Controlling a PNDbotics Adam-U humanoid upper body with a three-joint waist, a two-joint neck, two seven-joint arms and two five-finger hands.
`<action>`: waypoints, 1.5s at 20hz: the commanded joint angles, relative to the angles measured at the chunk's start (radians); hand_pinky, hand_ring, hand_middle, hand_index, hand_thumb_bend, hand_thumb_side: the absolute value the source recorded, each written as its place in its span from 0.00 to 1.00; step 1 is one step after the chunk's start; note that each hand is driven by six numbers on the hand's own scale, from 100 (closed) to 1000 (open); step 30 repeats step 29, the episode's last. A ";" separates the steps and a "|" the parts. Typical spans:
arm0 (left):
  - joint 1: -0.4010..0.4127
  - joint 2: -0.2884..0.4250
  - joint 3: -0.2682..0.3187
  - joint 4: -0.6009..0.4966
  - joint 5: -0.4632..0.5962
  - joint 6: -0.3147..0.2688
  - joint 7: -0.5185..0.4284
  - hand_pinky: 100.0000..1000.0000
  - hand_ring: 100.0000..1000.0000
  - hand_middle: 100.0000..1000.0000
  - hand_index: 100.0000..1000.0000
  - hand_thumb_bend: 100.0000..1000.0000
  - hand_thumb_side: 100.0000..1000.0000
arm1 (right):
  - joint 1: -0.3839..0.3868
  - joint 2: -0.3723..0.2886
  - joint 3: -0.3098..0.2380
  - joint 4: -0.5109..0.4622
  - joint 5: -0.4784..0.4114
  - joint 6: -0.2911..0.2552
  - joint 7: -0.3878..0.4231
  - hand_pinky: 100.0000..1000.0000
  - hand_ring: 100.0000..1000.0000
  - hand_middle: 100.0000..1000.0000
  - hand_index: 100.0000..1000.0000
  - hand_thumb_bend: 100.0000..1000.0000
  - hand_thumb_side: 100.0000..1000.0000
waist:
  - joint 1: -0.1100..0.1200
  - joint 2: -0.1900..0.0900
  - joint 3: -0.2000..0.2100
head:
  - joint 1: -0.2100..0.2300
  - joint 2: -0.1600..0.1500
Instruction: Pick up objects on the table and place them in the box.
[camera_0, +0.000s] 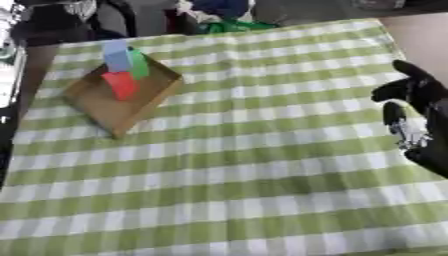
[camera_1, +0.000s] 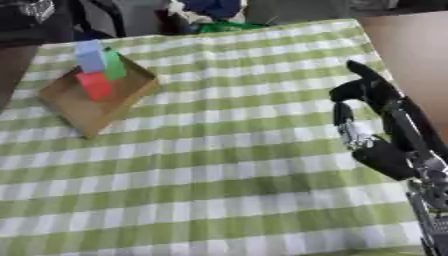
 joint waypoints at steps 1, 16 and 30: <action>0.030 -0.038 0.012 -0.102 0.052 0.019 0.032 0.62 0.66 0.65 0.82 0.48 0.33 | -0.014 -0.001 -0.009 -0.031 -0.025 0.001 -0.025 0.83 0.68 0.63 1.00 0.00 0.55 | -0.006 -0.010 0.007 | 0.031 0.010; 0.213 -0.156 0.016 -0.183 0.136 0.038 0.068 0.59 0.63 0.61 0.81 0.42 0.40 | -0.030 0.003 -0.009 -0.082 -0.093 0.013 -0.097 0.83 0.70 0.66 1.00 0.00 0.55 | -0.010 0.012 0.008 | 0.095 0.031; 0.284 -0.189 0.030 -0.206 0.178 0.025 0.061 0.58 0.63 0.61 0.81 0.39 0.42 | -0.031 0.008 -0.011 -0.096 -0.106 0.019 -0.103 0.83 0.68 0.63 1.00 0.00 0.55 | -0.008 0.020 0.000 | 0.079 0.031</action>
